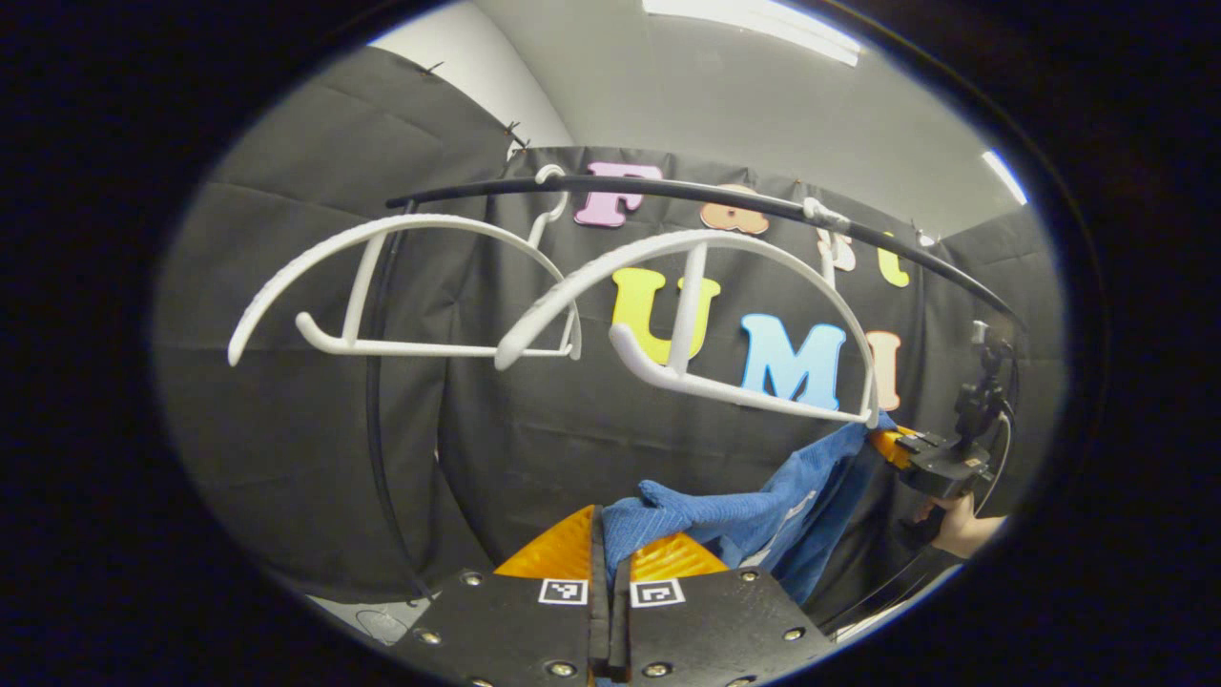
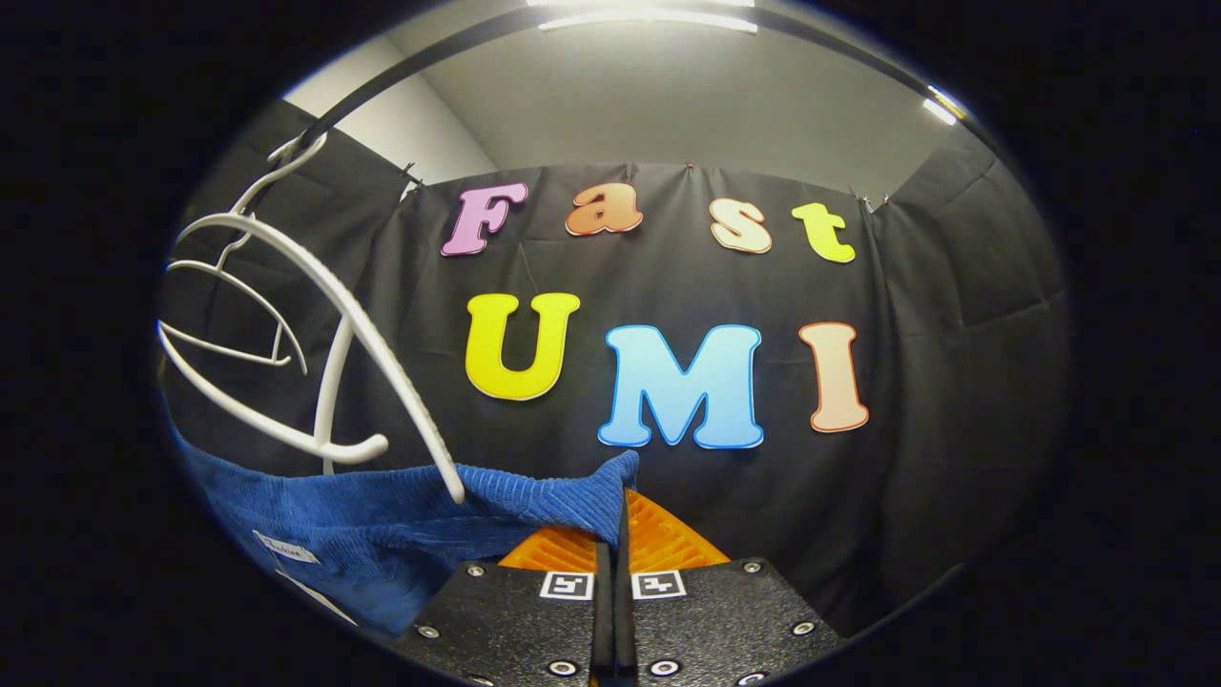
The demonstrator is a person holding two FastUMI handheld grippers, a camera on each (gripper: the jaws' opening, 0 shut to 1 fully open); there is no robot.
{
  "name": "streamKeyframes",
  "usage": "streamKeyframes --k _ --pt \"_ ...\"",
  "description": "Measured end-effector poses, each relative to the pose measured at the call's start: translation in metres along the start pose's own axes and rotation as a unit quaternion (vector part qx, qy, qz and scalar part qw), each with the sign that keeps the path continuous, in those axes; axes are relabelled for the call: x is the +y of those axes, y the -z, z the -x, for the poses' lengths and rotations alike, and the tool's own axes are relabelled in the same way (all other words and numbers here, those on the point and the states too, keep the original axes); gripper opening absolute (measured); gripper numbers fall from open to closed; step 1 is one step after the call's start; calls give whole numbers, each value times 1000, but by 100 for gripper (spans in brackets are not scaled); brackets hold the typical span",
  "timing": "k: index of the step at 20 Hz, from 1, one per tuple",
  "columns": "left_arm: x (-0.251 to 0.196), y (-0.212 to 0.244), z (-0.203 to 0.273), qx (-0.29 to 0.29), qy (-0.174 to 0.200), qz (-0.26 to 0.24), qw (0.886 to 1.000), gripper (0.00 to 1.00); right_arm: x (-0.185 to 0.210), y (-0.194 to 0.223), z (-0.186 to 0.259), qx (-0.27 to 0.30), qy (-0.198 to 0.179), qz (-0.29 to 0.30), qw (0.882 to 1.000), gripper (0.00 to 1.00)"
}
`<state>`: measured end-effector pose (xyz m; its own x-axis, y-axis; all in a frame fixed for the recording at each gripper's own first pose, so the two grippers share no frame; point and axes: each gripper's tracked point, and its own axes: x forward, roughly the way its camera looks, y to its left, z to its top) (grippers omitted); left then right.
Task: Grasp the clothes on the hanger with both hands and then place them into the laundry hamper below.
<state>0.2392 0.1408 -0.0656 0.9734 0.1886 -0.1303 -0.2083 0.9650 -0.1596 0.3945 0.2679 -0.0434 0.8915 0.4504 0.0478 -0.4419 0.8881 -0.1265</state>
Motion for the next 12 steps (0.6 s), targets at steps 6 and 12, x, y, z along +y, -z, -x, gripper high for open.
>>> streamKeyframes --k 6,12 --pt "0 -2 38 2 -1 32 999 1 15 27 52 38 -28 8 999 0" --pt "24 -7 93 18 6 39 999 1 32 27 123 78 -26 16 997 0"
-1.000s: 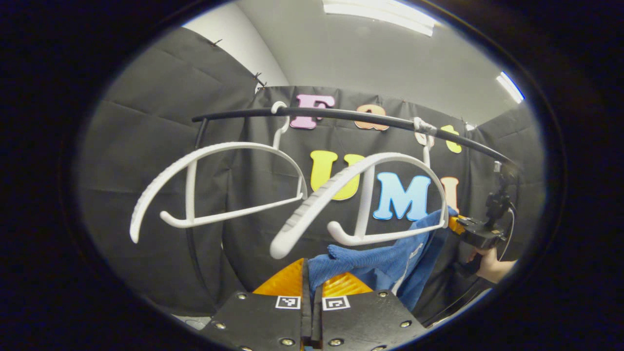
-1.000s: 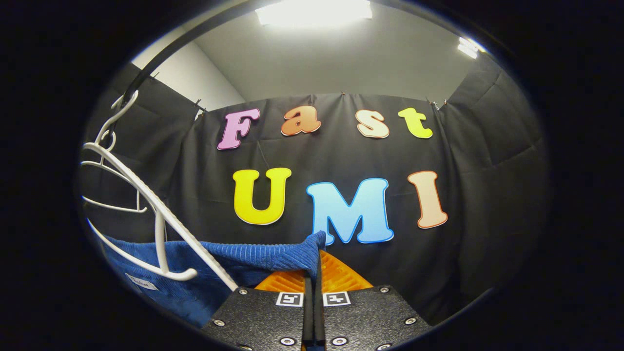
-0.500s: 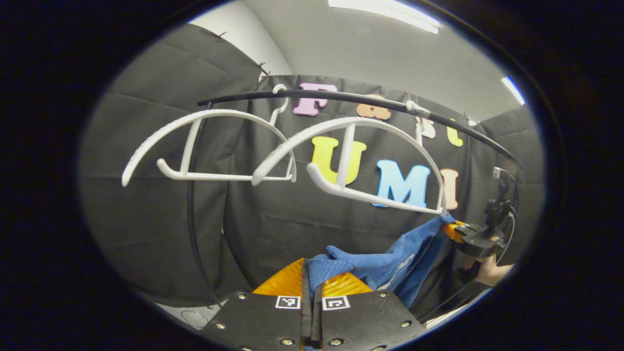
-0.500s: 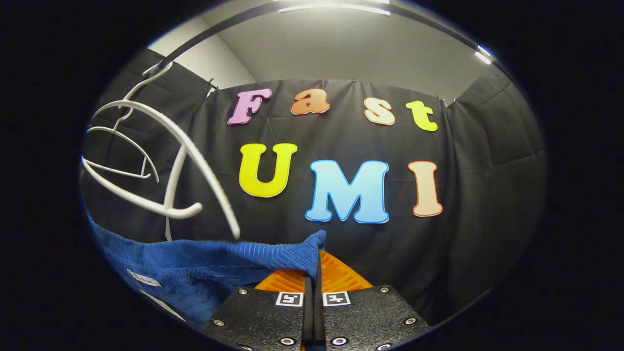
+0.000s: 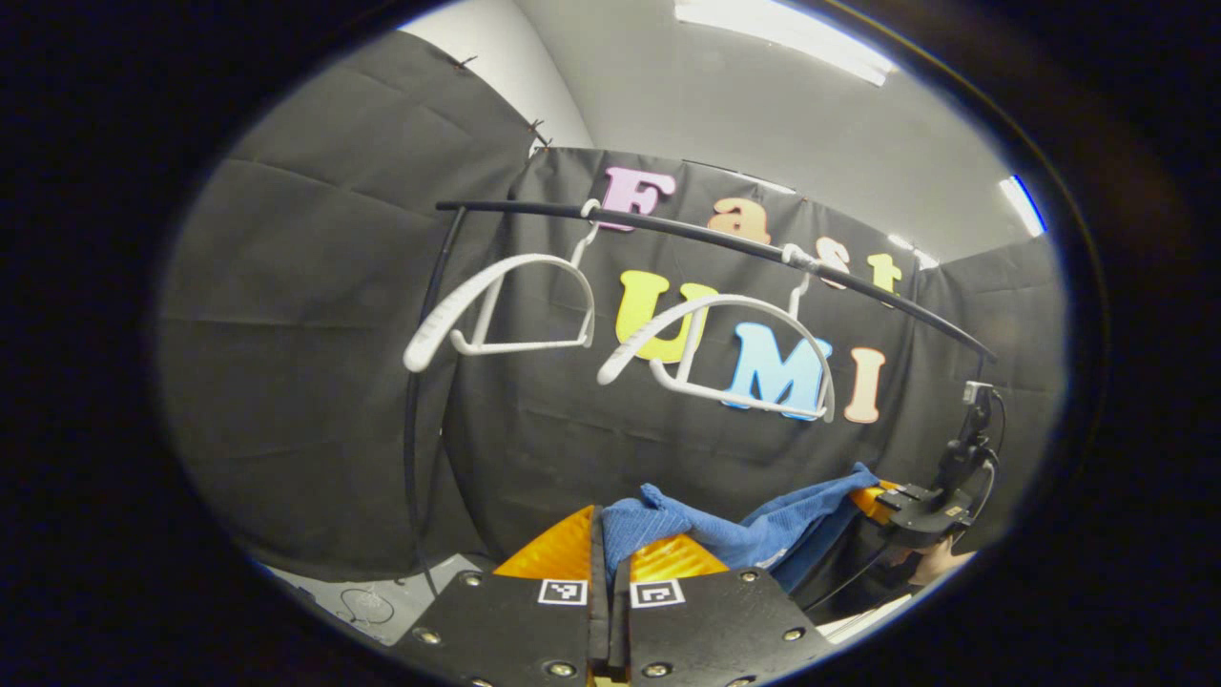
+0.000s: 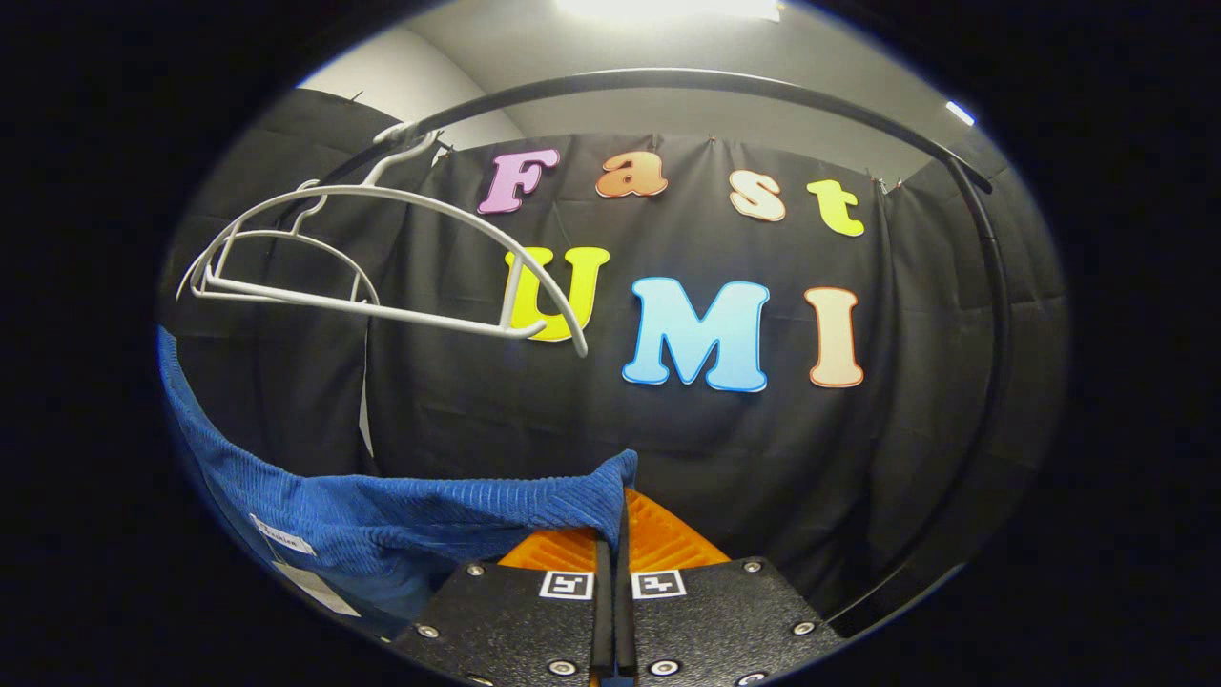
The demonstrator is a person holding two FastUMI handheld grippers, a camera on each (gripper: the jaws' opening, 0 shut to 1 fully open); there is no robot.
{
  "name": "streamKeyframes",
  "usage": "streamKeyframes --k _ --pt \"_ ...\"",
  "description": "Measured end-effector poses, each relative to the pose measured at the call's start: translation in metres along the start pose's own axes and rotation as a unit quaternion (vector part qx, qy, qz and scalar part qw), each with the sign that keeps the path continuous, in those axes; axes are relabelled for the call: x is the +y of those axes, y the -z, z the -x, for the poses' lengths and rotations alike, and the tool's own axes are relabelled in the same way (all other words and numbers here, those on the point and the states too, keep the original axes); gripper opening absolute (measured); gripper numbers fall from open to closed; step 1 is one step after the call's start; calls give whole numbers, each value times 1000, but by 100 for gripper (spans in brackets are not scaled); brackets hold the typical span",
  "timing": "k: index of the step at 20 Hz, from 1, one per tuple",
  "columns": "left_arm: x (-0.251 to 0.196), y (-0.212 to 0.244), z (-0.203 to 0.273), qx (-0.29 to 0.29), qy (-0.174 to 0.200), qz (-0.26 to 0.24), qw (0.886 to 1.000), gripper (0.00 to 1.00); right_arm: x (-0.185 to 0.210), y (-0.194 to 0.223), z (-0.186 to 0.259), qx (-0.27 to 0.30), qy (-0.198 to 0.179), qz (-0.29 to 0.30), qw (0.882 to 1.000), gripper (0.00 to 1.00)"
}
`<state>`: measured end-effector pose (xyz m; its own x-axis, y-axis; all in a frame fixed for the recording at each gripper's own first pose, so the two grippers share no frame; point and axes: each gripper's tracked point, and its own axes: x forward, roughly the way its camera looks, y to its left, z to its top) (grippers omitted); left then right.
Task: Grasp the clothes on the hanger with both hands and then place them into the laundry hamper below.
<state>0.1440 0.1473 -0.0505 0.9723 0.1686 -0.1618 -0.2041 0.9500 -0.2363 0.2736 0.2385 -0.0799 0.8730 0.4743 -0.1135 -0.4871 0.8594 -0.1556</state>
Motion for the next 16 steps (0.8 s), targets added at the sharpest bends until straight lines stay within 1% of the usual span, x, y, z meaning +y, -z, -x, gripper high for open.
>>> streamKeyframes --k 3,5,7,10,11,12,13,14,16 --pt "11 3 29 13 12 -3 1000 0 17 -5 43 15 2 13 1000 0" --pt "26 9 57 22 19 -7 1000 1 28 -10 75 21 6 9 1000 0" --pt "37 18 92 32 37 2 999 3 35 -12 107 30 17 8 999 0" --pt "61 33 133 52 58 1 997 1 50 -11 153 45 33 13 998 1" --pt "67 37 142 57 63 -7 996 1 58 -8 164 51 36 9 998 0" --pt "68 42 144 64 69 -17 995 0 76 -9 183 58 38 3 998 0" --pt "69 45 146 71 76 -26 994 1 83 -6 193 65 40 -4 997 0" --pt "67 50 146 79 83 -36 993 0 90 -1 205 73 40 -13 996 0" --pt "57 58 146 90 98 -57 989 1 104 7 222 89 37 -28 995 0"
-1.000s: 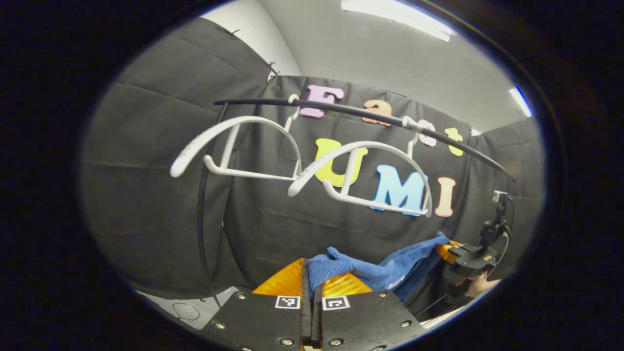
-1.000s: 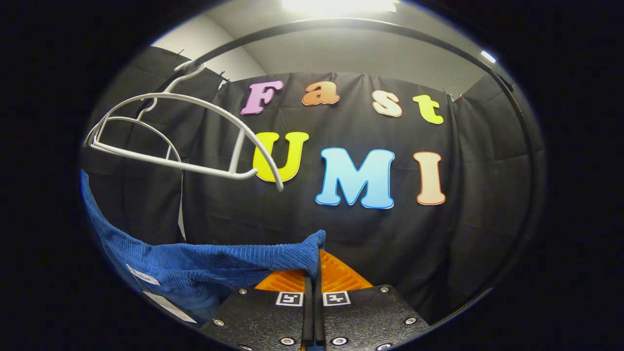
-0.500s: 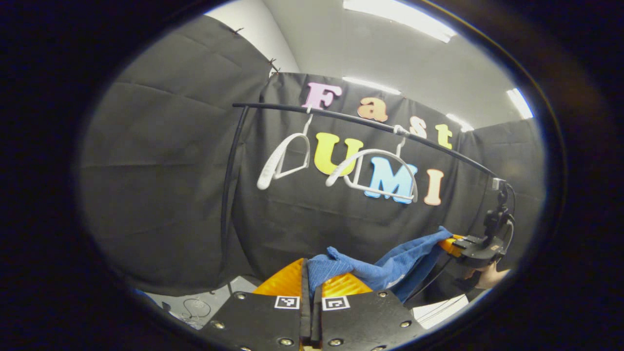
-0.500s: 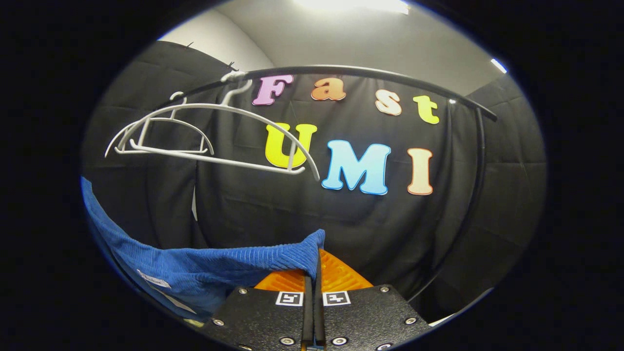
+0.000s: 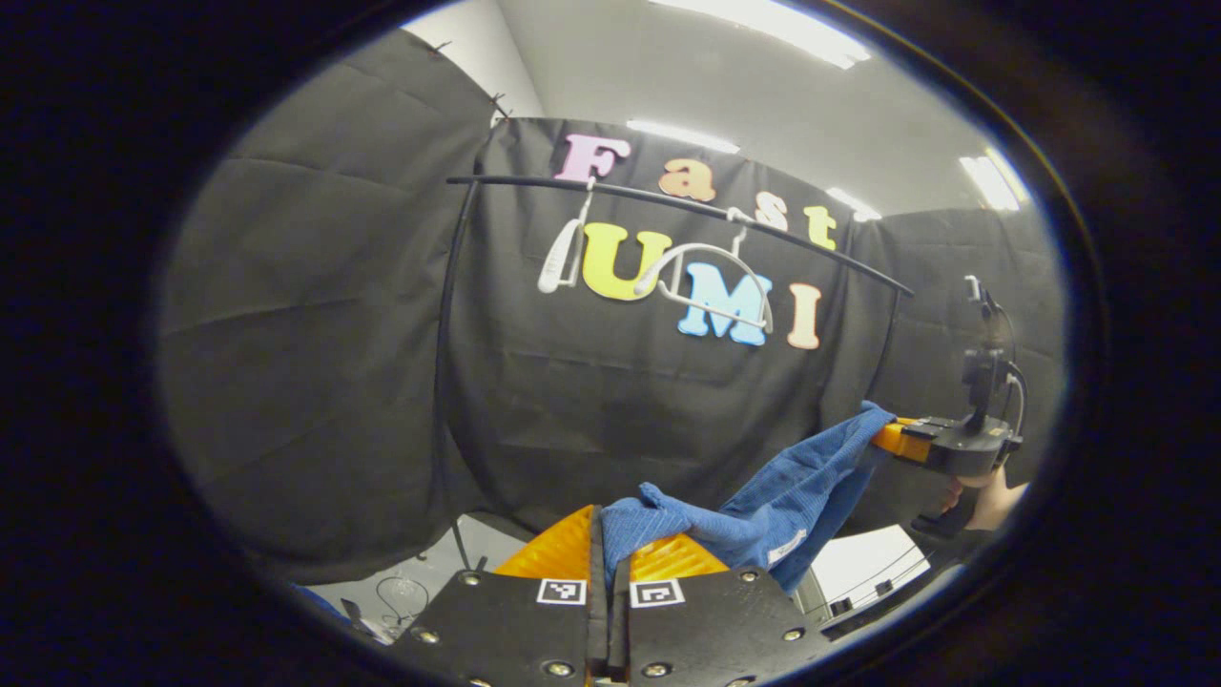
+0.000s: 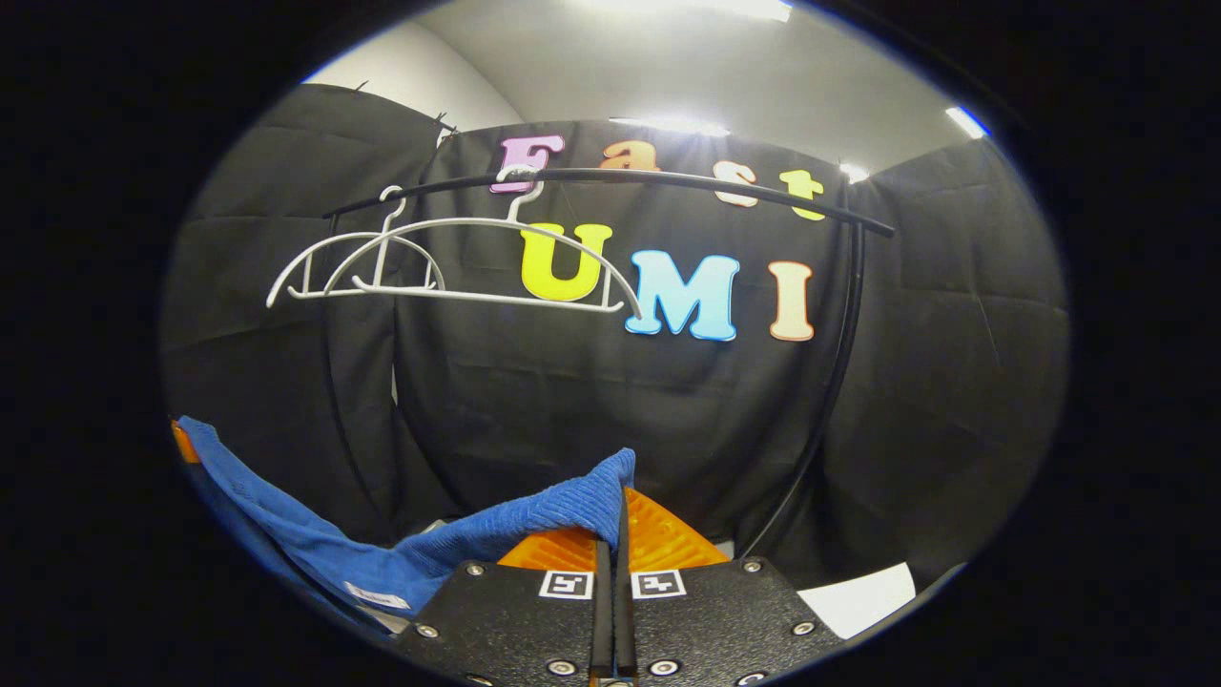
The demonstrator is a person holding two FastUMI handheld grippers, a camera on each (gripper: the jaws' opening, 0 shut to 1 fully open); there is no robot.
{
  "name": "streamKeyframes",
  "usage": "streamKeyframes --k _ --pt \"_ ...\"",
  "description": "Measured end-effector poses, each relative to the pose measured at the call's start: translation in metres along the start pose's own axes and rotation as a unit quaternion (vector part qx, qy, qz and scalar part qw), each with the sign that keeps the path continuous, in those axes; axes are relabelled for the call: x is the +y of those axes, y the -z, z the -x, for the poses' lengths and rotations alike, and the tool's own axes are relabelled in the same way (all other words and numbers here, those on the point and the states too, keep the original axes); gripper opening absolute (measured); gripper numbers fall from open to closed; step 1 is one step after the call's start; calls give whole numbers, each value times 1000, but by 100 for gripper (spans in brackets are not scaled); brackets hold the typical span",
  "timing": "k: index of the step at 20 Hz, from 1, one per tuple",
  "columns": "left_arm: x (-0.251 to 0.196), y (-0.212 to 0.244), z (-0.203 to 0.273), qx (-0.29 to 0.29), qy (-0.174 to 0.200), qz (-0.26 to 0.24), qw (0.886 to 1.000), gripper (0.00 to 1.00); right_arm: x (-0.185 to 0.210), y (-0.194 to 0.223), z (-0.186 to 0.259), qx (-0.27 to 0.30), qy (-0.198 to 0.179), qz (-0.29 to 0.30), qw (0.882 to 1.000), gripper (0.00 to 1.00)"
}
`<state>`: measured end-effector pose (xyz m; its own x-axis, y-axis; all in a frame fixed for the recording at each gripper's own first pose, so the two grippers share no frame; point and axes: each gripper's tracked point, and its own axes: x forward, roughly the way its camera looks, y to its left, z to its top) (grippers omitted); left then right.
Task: Grasp the clothes on the hanger with both hands and then place them into the laundry hamper below.
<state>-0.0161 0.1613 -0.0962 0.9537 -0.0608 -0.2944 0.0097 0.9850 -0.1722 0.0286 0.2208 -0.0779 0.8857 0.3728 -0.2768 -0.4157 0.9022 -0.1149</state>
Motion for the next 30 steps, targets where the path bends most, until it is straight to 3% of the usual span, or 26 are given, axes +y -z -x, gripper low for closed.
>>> streamKeyframes --k 4,9,20,22,30 --pt "-33 6 -8 17 27 -30 999 0 16 20 26 24 -18 -31 999 1" --pt "-69 17 -18 36 48 -16 998 3 28 41 34 43 -42 -46 997 1" --pt "-119 59 -79 77 95 -16 992 3 46 99 17 101 -31 -108 989 1" --pt "-117 76 -84 81 99 -24 991 2 50 116 13 120 -24 -107 987 1" --pt "-60 171 -148 145 50 -24 988 2 64 199 -12 200 -2 -107 974 2"
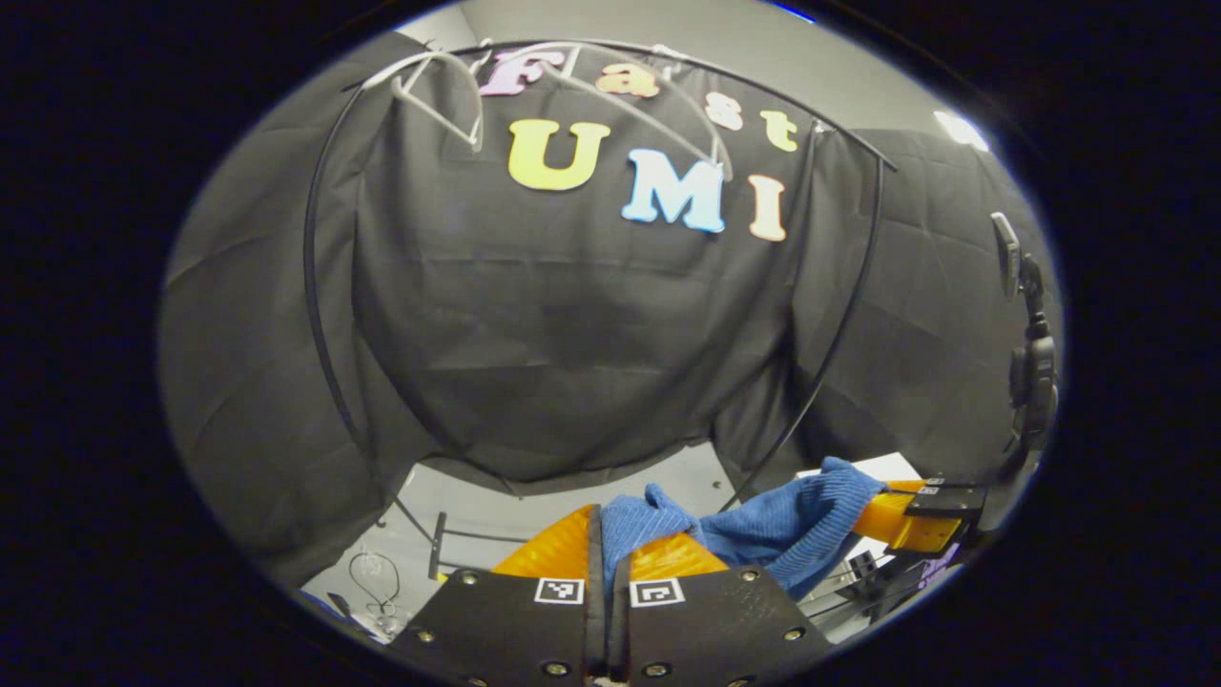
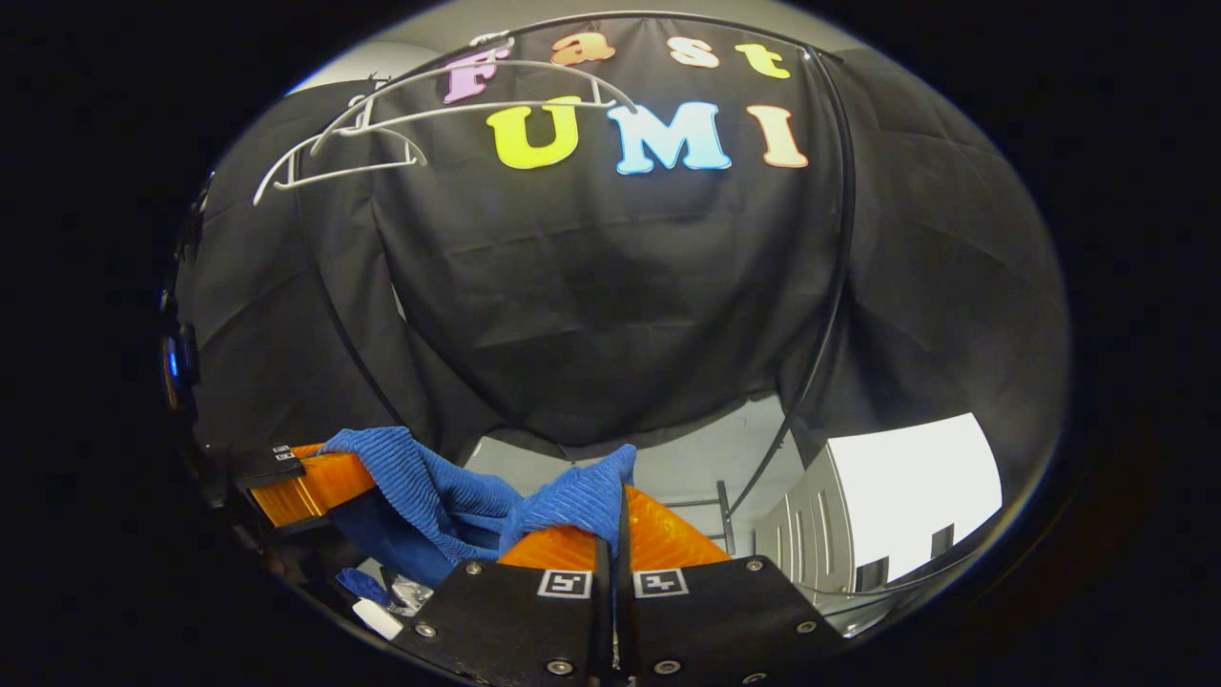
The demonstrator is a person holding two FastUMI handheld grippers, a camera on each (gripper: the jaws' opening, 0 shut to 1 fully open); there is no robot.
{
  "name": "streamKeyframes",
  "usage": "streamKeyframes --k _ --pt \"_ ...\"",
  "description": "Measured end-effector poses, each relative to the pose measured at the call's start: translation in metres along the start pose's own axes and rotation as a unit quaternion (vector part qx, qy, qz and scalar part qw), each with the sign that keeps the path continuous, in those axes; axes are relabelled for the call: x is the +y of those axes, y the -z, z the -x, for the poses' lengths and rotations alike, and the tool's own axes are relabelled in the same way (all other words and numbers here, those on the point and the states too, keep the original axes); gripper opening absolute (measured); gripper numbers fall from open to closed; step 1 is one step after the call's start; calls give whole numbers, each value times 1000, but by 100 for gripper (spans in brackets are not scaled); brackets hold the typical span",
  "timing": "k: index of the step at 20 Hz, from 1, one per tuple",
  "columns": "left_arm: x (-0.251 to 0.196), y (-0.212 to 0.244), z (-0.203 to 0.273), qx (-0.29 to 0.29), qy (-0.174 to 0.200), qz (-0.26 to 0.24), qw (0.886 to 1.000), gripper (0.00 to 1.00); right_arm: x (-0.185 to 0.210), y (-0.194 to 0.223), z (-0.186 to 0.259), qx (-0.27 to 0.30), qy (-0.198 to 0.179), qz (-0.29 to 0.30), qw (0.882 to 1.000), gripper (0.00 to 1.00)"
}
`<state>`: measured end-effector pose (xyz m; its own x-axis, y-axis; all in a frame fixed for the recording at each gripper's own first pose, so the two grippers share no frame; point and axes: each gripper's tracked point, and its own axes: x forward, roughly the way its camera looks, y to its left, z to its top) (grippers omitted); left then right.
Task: Grasp the clothes on the hanger with both hands and then place them into the laundry hamper below.
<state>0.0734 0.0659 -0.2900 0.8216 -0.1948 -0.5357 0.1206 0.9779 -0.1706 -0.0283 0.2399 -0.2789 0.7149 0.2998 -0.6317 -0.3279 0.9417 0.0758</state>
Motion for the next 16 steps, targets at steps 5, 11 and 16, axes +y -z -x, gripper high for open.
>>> streamKeyframes --k 5,11,16 --pt "30 51 -25 47 -10 -4 999 0 -1 40 -27 42 15 -8 999 2" --pt "27 103 -52 90 0 -16 996 2 -8 76 -49 87 32 -21 995 4" --pt "44 128 -54 113 -14 -27 993 2 -12 92 -49 106 41 -27 993 7"
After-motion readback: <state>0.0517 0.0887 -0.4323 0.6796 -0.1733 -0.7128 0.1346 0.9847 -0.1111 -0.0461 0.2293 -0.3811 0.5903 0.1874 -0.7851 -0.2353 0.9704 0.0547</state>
